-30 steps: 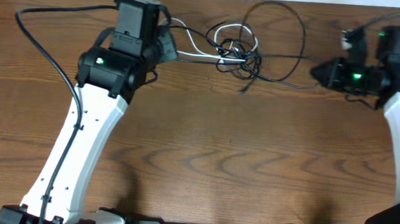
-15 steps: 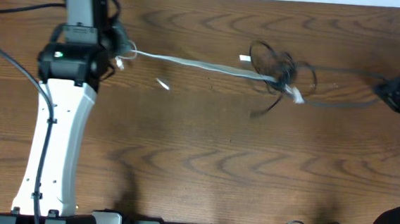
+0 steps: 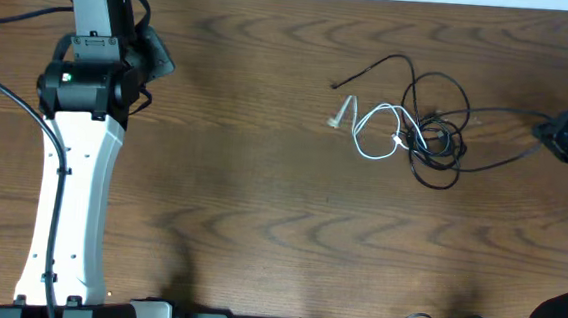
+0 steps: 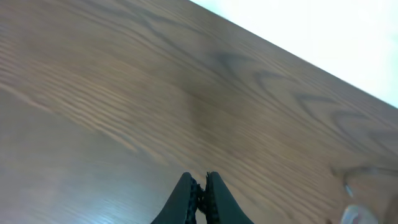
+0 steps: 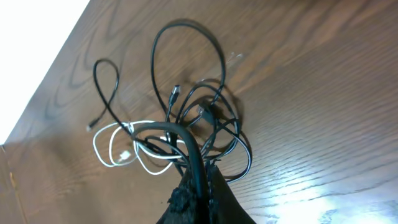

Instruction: Untangle cables

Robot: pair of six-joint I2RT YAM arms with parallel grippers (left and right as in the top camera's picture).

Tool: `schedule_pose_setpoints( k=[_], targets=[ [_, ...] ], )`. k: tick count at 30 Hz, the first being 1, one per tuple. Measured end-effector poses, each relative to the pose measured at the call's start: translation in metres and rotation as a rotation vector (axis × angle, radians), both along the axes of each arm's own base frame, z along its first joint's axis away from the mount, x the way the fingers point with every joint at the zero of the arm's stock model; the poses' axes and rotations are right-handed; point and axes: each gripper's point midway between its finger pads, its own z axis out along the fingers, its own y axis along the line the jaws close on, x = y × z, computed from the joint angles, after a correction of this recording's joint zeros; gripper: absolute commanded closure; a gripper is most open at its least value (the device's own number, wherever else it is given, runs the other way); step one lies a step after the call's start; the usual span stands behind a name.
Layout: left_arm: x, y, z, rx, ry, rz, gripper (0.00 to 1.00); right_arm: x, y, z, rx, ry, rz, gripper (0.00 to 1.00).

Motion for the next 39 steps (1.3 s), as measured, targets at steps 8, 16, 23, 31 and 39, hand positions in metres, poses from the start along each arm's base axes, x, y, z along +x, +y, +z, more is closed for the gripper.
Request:
schedule_pose_setpoints(
  k=[8,16,23,31,39],
  targets=[
    [-0.007,-0.114,-0.010,-0.175,0.032,-0.408,0.64,0.000,0.008,-0.003,-0.021,0.014,0.027,0.65],
    [0.009,-0.218,-0.077,-0.202,0.121,-0.665,0.52,-0.006,0.009,-0.006,-0.018,0.047,0.029,0.04],
    [0.025,-0.284,-0.117,-0.148,0.061,-0.869,0.48,-0.010,0.008,-0.009,-0.026,0.066,0.024,0.01],
    [-0.004,-0.348,-0.141,-0.146,0.038,-1.152,0.43,-0.010,0.011,-0.009,-0.029,0.071,0.033,0.01],
    [-0.006,-0.359,-0.188,-0.045,0.095,-1.188,0.43,-0.010,0.013,-0.010,-0.033,0.072,0.044,0.01]
  ],
)
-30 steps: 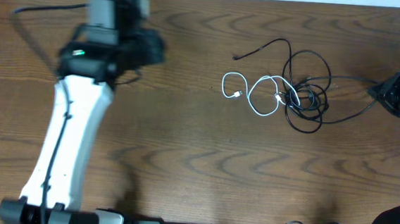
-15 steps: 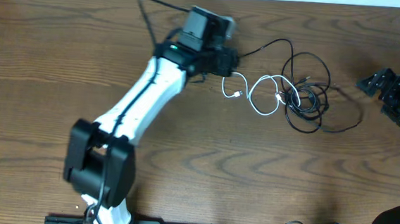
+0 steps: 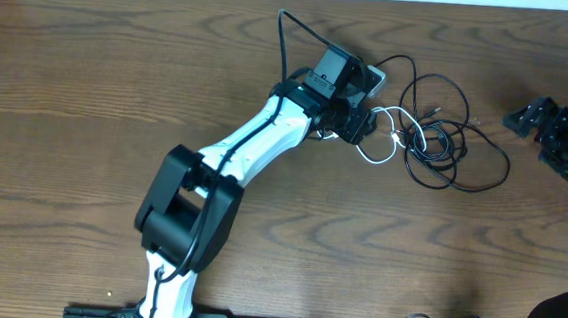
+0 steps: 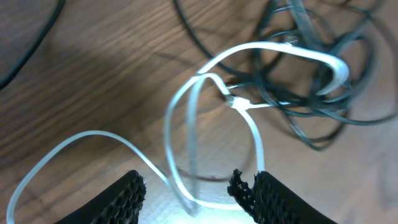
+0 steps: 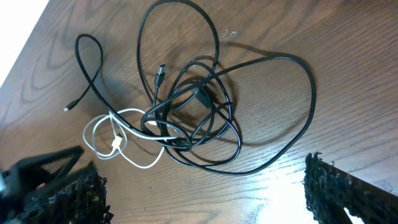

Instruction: Untangle cables

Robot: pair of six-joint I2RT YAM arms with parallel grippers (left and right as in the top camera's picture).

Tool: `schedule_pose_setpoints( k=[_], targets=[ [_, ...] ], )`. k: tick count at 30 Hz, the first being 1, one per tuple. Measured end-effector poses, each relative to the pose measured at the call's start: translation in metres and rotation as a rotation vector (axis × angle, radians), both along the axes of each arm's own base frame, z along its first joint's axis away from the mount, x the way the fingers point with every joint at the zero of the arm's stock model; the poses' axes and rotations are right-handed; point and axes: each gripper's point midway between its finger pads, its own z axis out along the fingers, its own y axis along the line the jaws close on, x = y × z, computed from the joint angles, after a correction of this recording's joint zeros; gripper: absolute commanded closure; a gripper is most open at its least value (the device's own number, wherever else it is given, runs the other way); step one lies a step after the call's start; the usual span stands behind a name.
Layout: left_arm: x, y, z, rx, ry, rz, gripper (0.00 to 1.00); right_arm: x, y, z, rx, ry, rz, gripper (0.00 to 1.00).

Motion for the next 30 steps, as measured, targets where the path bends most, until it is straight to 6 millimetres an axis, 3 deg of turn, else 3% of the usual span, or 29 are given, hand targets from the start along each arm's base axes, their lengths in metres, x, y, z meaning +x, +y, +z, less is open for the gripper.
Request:
schedule_pose_setpoints(
  k=[4,8,14,17,19,21,27,30],
  targets=[
    [0.013,0.001,-0.023,0.031,-0.020,0.024,0.44,0.001,0.005,0.000,-0.006,-0.003,0.023,0.01],
    [0.017,0.001,-0.031,0.039,-0.029,0.031,0.91,0.002,0.007,0.000,-0.007,-0.003,0.033,0.01],
    [0.017,0.001,-0.033,0.041,-0.020,0.040,0.93,0.002,0.008,0.000,-0.009,-0.004,0.037,0.01],
    [0.017,0.002,-0.023,0.025,-0.013,0.068,0.93,0.002,0.010,0.000,-0.012,-0.008,0.049,0.01],
    [0.018,0.002,-0.001,-0.003,-0.032,0.090,0.93,0.003,0.014,0.000,-0.017,-0.012,0.070,0.01],
    [0.019,0.003,0.039,-0.051,-0.082,0.117,0.93,0.005,0.022,0.000,-0.022,-0.019,0.103,0.01],
    [-0.004,0.027,0.217,-0.265,-0.360,0.180,0.92,0.015,0.056,0.004,-0.045,-0.065,0.242,0.01],
    [-0.024,0.042,0.276,-0.343,-0.456,0.192,0.93,0.021,0.074,0.006,-0.052,-0.093,0.302,0.01]
  ],
)
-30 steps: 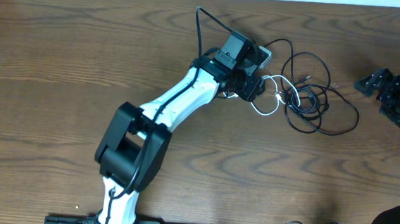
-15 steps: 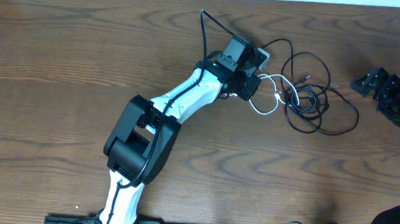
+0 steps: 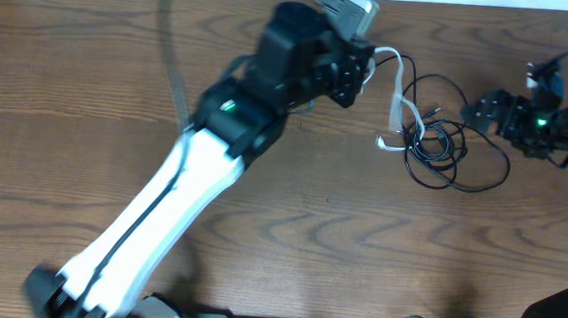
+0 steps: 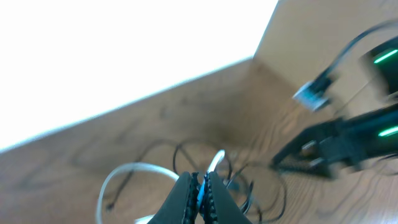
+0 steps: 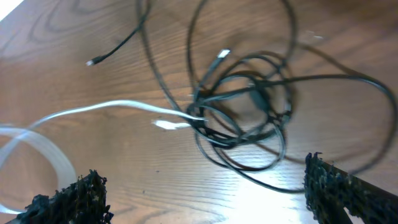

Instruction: Untangle cables

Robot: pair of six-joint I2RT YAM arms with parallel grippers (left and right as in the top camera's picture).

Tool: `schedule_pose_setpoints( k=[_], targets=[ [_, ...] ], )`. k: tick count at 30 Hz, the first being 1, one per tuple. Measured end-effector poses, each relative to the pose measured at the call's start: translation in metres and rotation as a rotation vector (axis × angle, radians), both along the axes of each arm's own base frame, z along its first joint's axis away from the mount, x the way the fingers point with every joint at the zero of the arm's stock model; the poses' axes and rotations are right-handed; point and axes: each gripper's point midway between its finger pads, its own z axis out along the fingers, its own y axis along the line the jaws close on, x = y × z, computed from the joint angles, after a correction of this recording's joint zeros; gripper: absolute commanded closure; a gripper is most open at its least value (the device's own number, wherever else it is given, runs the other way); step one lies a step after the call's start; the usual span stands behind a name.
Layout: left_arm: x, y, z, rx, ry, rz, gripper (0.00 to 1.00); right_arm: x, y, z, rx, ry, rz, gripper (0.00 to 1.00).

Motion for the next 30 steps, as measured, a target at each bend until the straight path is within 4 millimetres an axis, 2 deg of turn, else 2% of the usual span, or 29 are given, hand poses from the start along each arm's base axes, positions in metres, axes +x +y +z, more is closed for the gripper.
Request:
schedule_pose_setpoints(
  k=[3,9,12,16,23,27,30],
  targets=[
    [-0.012,0.010,0.026,-0.032,-0.046,0.015,0.92,0.005,0.016,0.003,-0.004,-0.027,0.051,0.01],
    [-0.006,0.034,0.042,-0.029,-0.092,0.130,0.92,0.009,0.036,0.005,-0.006,-0.052,0.106,0.01],
    [-0.003,0.056,0.056,-0.037,-0.120,0.194,0.93,0.008,0.044,0.005,-0.005,-0.053,0.126,0.01],
    [-0.004,0.084,0.087,-0.070,-0.182,0.262,0.93,0.010,0.060,0.007,-0.005,-0.070,0.167,0.01],
    [-0.031,0.106,0.151,-0.155,-0.306,0.287,0.93,0.014,0.095,0.011,-0.008,-0.116,0.259,0.01],
    [-0.047,0.114,0.171,-0.191,-0.343,0.289,0.92,0.017,0.111,0.011,-0.008,-0.139,0.302,0.01],
    [-0.056,0.119,0.175,-0.201,-0.339,0.290,0.92,0.019,0.123,0.009,-0.015,-0.151,0.336,0.01]
  ],
)
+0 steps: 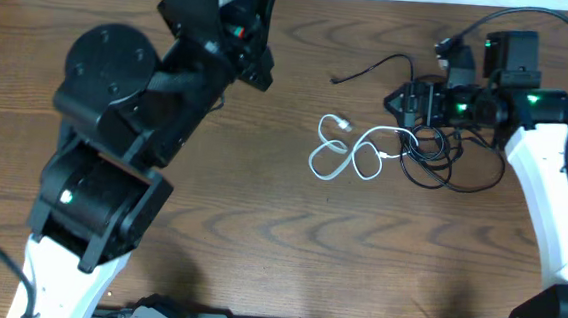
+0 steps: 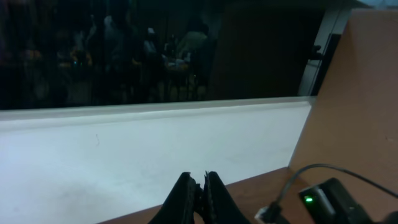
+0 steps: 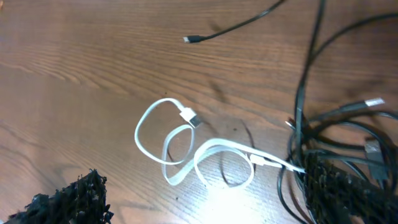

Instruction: Untangle cables

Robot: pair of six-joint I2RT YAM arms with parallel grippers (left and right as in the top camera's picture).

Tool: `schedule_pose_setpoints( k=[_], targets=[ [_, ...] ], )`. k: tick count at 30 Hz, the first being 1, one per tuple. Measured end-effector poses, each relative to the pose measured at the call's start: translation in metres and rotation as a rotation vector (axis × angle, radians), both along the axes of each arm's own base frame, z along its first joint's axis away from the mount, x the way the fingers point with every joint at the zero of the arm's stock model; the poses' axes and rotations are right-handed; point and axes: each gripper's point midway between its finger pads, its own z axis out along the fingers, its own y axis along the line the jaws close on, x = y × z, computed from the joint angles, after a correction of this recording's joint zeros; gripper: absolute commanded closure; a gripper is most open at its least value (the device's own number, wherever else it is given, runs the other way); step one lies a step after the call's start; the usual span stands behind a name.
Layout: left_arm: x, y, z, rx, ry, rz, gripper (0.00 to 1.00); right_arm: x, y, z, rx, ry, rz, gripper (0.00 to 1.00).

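Observation:
A white cable [image 1: 343, 151] lies in loose loops on the brown table, one plug [image 3: 188, 116] free at the left. Its right end runs to the edge of a tangle of black cables [image 1: 437, 150]. One black cable's end [image 1: 337, 82] stretches toward the back left. My right gripper [image 1: 413, 100] is open low over the tangle's left side. In the right wrist view the right gripper [image 3: 202, 186] spans the white cable [image 3: 186, 146], and the tangle [image 3: 339, 121] sits by its right finger. My left gripper [image 2: 200, 185] is shut, empty and raised high [image 1: 257, 69], facing the back wall.
The wooden table [image 1: 258, 237] stretches left and forward of the cables. The left arm [image 1: 114, 147] looms large over its left half. A white wall ledge [image 2: 124, 149] runs behind the table's back edge.
The left gripper held the white cable lifted near the tangle; now the cable lies looped on the table left of the tangle and that gripper is raised, empty. The right gripper has moved left over the tangle.
First the left gripper was shut at the far left and the right gripper was shut on a black cable at the right edge. Then both were open, the left over the white cable. Then the left held it raised. Now it lies mostly outside the tangle.

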Motion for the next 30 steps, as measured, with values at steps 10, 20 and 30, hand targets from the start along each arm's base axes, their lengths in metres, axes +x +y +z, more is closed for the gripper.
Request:
schedule_pose_setpoints(
  k=[10,20,30],
  targets=[
    [0.003,0.009,-0.072,0.133,0.269,0.056,0.92,0.002,0.006,-0.018,-0.075,0.065,-0.108,0.24],
    [0.048,0.031,-0.160,0.233,0.546,0.276,0.92,-0.015,0.053,-0.085,-0.086,0.356,-0.279,0.27],
    [0.058,0.043,-0.174,0.236,0.590,0.336,0.92,0.005,0.060,-0.131,-0.068,0.431,-0.394,0.31]
  ],
)
